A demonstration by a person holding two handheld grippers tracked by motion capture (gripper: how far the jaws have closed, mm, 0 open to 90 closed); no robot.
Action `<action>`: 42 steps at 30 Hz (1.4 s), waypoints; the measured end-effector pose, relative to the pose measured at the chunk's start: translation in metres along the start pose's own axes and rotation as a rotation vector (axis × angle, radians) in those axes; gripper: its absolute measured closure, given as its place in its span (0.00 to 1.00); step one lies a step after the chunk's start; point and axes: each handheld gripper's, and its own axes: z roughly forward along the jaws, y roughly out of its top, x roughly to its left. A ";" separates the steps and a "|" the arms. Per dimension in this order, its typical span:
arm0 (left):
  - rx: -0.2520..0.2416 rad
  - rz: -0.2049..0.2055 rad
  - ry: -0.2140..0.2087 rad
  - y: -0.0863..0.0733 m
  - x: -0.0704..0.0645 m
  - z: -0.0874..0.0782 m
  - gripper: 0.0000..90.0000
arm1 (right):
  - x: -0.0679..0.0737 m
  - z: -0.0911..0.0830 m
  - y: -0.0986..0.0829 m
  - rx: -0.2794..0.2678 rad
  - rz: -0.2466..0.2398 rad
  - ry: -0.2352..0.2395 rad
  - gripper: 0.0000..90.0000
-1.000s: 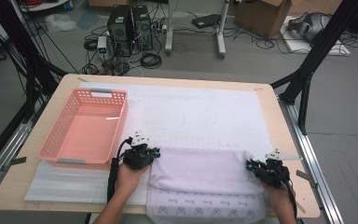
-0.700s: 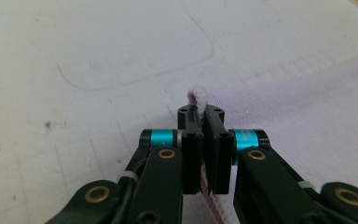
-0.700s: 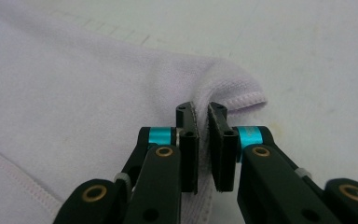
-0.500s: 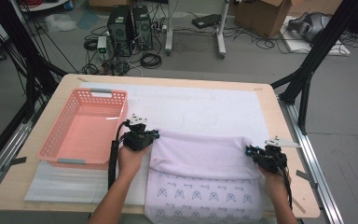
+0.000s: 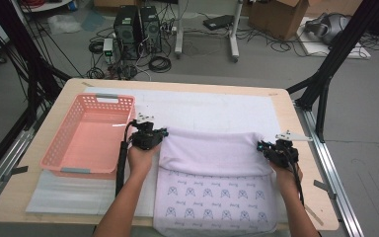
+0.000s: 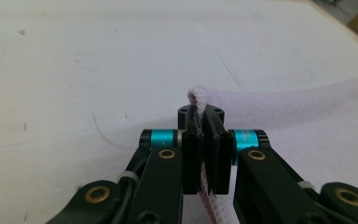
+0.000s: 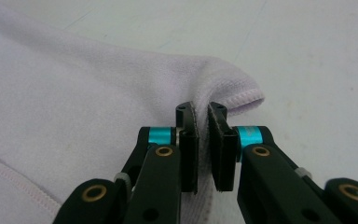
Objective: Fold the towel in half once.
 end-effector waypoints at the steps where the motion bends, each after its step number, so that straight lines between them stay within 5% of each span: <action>1: 0.004 -0.006 0.007 0.002 0.002 0.003 0.95 | -0.002 0.003 0.003 -0.006 0.006 0.003 0.93; 12: -0.027 -0.049 0.044 0.027 0.014 0.027 0.95 | -0.016 0.031 0.030 -0.014 0.028 -0.024 0.93; 24: -0.031 -0.005 0.027 0.035 0.011 0.033 0.90 | -0.023 0.049 0.036 0.037 0.057 -0.055 0.89; 30: -0.053 -0.009 -0.009 0.033 0.010 0.020 0.62 | -0.022 0.040 0.038 0.029 0.077 -0.057 0.70; 35: -0.033 0.072 -0.048 0.030 0.000 0.009 0.57 | -0.024 0.024 0.041 0.005 0.063 -0.060 0.62; 42: 0.023 0.102 -0.130 0.003 -0.009 0.003 0.57 | -0.022 0.005 0.035 0.044 0.020 0.036 0.61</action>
